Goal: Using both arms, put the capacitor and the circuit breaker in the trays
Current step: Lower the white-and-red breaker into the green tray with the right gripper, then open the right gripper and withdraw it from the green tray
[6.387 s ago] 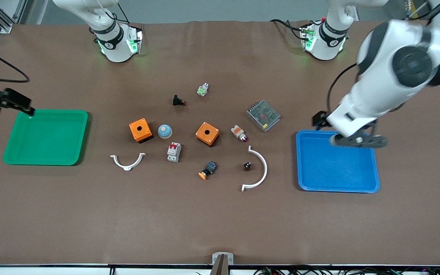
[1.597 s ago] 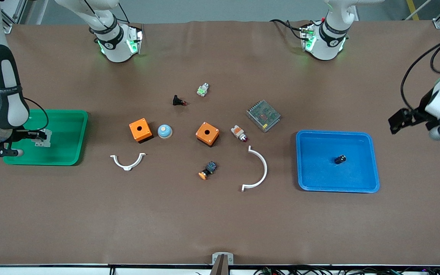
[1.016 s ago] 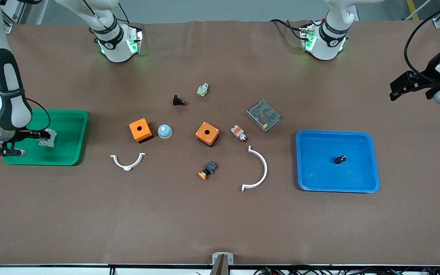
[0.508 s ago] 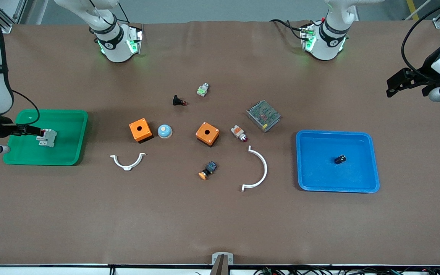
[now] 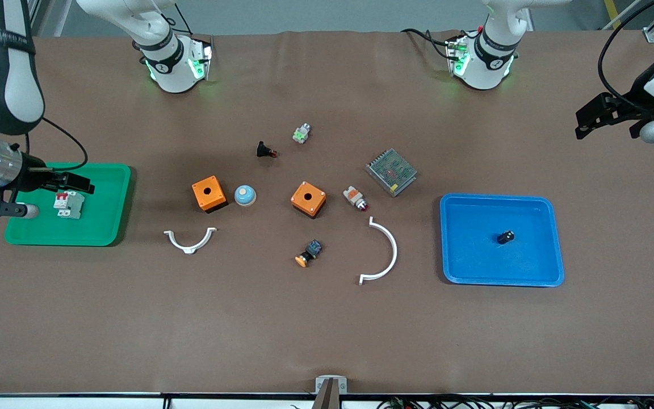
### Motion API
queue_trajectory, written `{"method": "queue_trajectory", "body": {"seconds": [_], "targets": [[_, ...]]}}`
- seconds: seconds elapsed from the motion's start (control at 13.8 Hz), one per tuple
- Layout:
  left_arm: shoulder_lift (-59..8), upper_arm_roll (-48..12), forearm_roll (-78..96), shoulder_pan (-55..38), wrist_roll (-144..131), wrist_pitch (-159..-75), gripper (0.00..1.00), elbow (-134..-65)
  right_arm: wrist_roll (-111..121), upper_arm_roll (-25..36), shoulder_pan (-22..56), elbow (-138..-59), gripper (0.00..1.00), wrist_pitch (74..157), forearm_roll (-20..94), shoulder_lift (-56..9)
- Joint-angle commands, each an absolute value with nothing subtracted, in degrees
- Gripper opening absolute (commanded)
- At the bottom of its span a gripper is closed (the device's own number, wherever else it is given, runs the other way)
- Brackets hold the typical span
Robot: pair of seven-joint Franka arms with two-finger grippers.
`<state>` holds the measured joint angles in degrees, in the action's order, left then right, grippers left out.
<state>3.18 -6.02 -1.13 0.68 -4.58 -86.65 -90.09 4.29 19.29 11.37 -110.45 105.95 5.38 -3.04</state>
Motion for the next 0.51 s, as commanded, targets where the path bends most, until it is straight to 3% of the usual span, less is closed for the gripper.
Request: {"method": "queue_trajectory", "body": {"seconds": [0.0, 0.44], "targets": [[3.16, -7.12, -0.62, 1.76, -3.6, -86.13, 1.0, -88.68, 2.03, 19.6, 12.39, -107.43, 1.0, 101.89, 5.1, -0.44], [3.08, -7.21, -1.14, 1.58, -3.6, -86.13, 1.0, -88.68, 2.29, 19.95, 12.57, -88.08, 1.0, 92.29, 1.41, -2.81]]}}
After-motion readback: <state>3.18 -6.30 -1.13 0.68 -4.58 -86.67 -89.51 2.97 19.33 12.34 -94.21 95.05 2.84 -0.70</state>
